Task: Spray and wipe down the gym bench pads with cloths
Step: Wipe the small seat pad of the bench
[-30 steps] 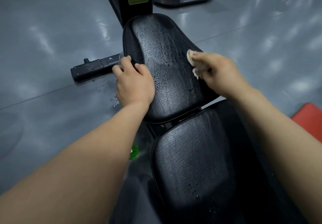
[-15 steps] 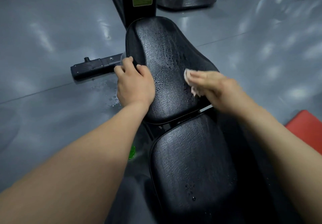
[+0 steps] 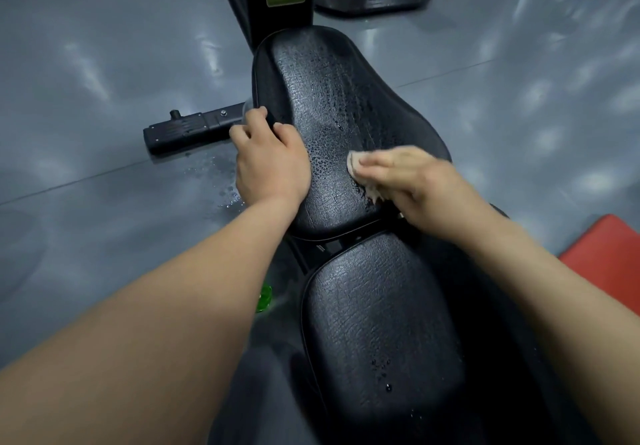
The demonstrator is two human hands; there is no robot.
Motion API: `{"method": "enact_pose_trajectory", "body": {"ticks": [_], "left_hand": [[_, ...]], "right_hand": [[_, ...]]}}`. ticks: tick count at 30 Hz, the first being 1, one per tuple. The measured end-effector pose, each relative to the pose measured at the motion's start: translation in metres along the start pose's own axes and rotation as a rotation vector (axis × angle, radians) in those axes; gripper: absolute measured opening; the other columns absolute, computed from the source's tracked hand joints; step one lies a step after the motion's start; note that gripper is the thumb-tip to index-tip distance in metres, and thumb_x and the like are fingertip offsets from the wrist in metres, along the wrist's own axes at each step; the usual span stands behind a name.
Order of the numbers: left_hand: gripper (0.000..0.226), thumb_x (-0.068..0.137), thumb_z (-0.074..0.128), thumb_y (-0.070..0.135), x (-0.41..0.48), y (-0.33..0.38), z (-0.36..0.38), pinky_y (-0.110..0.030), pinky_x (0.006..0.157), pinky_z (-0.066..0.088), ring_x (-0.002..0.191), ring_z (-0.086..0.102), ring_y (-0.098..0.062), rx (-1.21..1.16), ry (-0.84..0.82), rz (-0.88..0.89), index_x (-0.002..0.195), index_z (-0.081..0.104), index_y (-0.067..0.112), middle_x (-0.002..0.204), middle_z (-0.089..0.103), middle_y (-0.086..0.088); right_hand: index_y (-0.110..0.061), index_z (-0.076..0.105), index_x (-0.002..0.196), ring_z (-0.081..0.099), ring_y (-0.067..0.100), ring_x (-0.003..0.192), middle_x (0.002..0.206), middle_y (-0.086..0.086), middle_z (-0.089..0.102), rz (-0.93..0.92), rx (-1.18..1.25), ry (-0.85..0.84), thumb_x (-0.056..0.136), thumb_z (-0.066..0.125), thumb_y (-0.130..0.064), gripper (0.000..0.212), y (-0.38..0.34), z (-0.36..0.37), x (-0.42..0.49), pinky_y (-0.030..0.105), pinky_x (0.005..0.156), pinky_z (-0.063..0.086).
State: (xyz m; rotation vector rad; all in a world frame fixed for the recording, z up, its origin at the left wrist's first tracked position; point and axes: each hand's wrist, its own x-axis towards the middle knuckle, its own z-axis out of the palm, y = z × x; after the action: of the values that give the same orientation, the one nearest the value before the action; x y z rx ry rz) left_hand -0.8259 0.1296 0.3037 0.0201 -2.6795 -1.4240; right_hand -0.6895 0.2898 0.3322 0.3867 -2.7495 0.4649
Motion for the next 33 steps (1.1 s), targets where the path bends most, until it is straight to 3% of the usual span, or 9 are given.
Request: {"method": "enact_pose_trajectory", "body": {"ticks": [3, 6, 10, 15, 20, 24, 28, 31, 33], "left_hand": [[0.041, 0.102, 0.039, 0.035, 0.000, 0.000, -0.002, -0.040, 0.087, 0.041, 0.113, 0.060, -0.039, 0.002, -0.009, -0.001, 0.141, 0.047, 0.027, 0.141, 0.045, -0.008], [0.041, 0.102, 0.039, 0.035, 0.000, 0.001, -0.002, -0.042, 0.090, 0.043, 0.114, 0.059, -0.038, 0.001, -0.008, -0.001, 0.141, 0.047, 0.028, 0.140, 0.045, -0.007], [0.040, 0.101, 0.040, 0.033, 0.000, -0.001, -0.001, -0.040, 0.089, 0.043, 0.115, 0.059, -0.038, -0.020, -0.008, 0.000, 0.140, 0.048, 0.027, 0.140, 0.046, -0.008], [0.039, 0.101, 0.040, 0.030, 0.001, -0.001, -0.002, -0.040, 0.089, 0.041, 0.117, 0.057, -0.037, -0.051, -0.018, 0.008, 0.139, 0.049, 0.026, 0.138, 0.045, -0.008], [0.039, 0.102, 0.039, 0.028, 0.001, 0.000, -0.003, -0.041, 0.091, 0.041, 0.119, 0.056, -0.036, -0.060, -0.036, -0.010, 0.140, 0.047, 0.026, 0.141, 0.044, -0.008], [0.039, 0.103, 0.038, 0.028, 0.000, 0.001, -0.005, -0.038, 0.089, 0.039, 0.119, 0.055, -0.036, -0.060, -0.042, -0.010, 0.141, 0.047, 0.027, 0.141, 0.043, -0.008], [0.039, 0.103, 0.039, 0.027, 0.001, -0.001, -0.004, -0.037, 0.088, 0.038, 0.118, 0.056, -0.036, -0.073, -0.040, -0.017, 0.140, 0.048, 0.028, 0.140, 0.044, -0.008], [0.039, 0.102, 0.040, 0.028, 0.002, -0.001, -0.005, -0.041, 0.093, 0.042, 0.119, 0.056, -0.035, -0.086, -0.044, -0.009, 0.140, 0.048, 0.028, 0.140, 0.044, -0.007], [0.038, 0.103, 0.040, 0.028, 0.002, -0.002, -0.005, -0.042, 0.093, 0.043, 0.119, 0.056, -0.035, -0.092, -0.046, -0.005, 0.140, 0.048, 0.027, 0.140, 0.044, -0.007]], "right_hand": [[-0.017, 0.070, 0.129, 0.064, 0.028, 0.107, 0.123, 0.001, 0.071, 0.112, -0.090, 0.098, 0.104, 0.049, -0.015, 0.033, 0.024, -0.002, 0.047, 0.031, 0.097, 0.048], [-0.018, 0.073, 0.120, 0.064, 0.025, 0.094, 0.109, -0.002, 0.073, 0.209, -0.101, 0.123, 0.100, 0.050, -0.014, 0.030, 0.032, -0.001, 0.077, 0.030, 0.087, 0.047], [-0.022, 0.072, 0.123, 0.060, 0.025, 0.106, 0.121, -0.011, 0.070, 0.181, -0.102, 0.038, 0.091, 0.052, -0.004, 0.041, 0.010, 0.002, 0.050, 0.036, 0.098, 0.048], [-0.014, 0.070, 0.130, 0.061, 0.027, 0.114, 0.141, -0.004, 0.062, -0.013, -0.016, -0.053, 0.090, 0.061, 0.008, 0.047, -0.021, 0.003, 0.002, 0.036, 0.104, 0.048], [-0.018, 0.070, 0.127, 0.063, 0.033, 0.099, 0.117, -0.002, 0.071, 0.034, -0.121, -0.001, 0.102, 0.044, -0.010, 0.037, 0.004, 0.002, 0.058, 0.043, 0.097, 0.050], [-0.019, 0.072, 0.122, 0.059, 0.033, 0.098, 0.113, -0.007, 0.071, 0.158, -0.132, 0.088, 0.094, 0.049, -0.001, 0.040, 0.011, 0.010, 0.093, 0.044, 0.095, 0.050], [-0.018, 0.070, 0.122, 0.056, 0.026, 0.102, 0.112, -0.011, 0.069, 0.082, -0.109, -0.009, 0.093, 0.052, 0.003, 0.040, -0.015, 0.007, 0.060, 0.036, 0.099, 0.046], [-0.014, 0.068, 0.131, 0.058, 0.028, 0.113, 0.135, -0.006, 0.065, 0.005, -0.063, -0.050, 0.091, 0.053, 0.007, 0.047, -0.030, 0.009, 0.028, 0.036, 0.104, 0.046], [-0.015, 0.068, 0.132, 0.059, 0.030, 0.114, 0.140, -0.004, 0.063, 0.004, -0.079, -0.052, 0.092, 0.052, 0.004, 0.047, -0.025, 0.010, 0.033, 0.038, 0.103, 0.048]]}}
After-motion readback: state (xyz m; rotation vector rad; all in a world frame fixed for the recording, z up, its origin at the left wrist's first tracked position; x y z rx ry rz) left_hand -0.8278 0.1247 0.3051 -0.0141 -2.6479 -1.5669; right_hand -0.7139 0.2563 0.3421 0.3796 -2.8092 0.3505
